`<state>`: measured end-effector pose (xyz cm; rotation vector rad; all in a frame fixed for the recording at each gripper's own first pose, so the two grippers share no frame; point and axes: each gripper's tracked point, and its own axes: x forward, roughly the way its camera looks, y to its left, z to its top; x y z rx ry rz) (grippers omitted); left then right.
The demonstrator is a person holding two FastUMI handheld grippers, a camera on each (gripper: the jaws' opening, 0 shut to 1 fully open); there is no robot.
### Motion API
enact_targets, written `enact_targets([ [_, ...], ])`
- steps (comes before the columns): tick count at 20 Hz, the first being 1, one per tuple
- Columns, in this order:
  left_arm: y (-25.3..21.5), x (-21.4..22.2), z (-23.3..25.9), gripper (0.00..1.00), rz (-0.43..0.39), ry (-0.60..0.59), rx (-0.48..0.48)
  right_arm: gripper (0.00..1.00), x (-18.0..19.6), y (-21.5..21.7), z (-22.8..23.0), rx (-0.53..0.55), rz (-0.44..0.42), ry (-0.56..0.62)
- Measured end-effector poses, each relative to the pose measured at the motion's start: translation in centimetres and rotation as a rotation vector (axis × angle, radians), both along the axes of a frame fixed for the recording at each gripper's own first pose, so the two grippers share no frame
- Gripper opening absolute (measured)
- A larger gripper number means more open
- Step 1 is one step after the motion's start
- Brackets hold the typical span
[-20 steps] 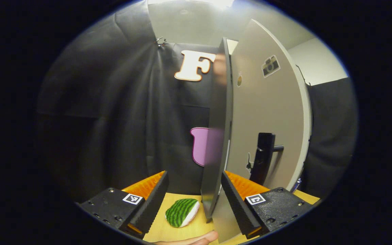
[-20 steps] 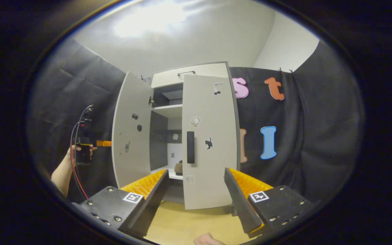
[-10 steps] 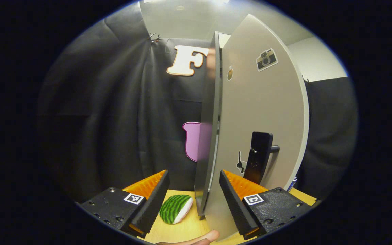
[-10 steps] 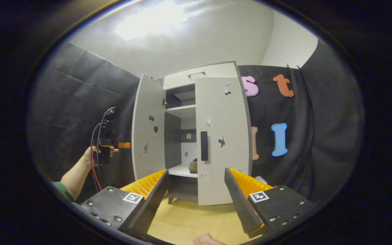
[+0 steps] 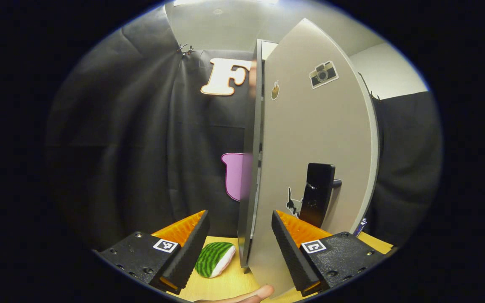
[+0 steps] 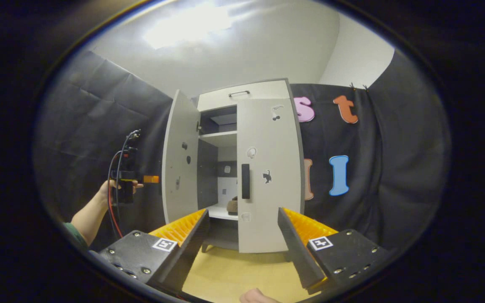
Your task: Grab one shoe with the right hand and put it into the shoe cabinet, grab the other shoe with the left hand and put it into the shoe cabinet; then close the right door with the right hand and the left door with the left hand.
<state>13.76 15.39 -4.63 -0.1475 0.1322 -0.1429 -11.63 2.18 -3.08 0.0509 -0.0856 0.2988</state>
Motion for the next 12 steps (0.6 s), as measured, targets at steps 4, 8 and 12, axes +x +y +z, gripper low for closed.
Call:
enact_targets([
  [4, -0.8, 0.1, 0.1, 0.91, 0.004, -0.007, 0.009, 0.98, 0.2, 0.1, -0.6, 0.009, 0.007, 0.014],
  [8, -1.9, 0.4, 0.2, 0.96, 0.02, -0.019, 0.004, 0.98, 0.4, -0.3, -0.9, 0.009, -0.003, 0.019],
  [12, -3.5, 0.5, 0.4, 0.91, 0.009, -0.019, 0.012, 0.98, 0.3, -0.9, -0.9, 0.003, -0.02, 0.012],
])
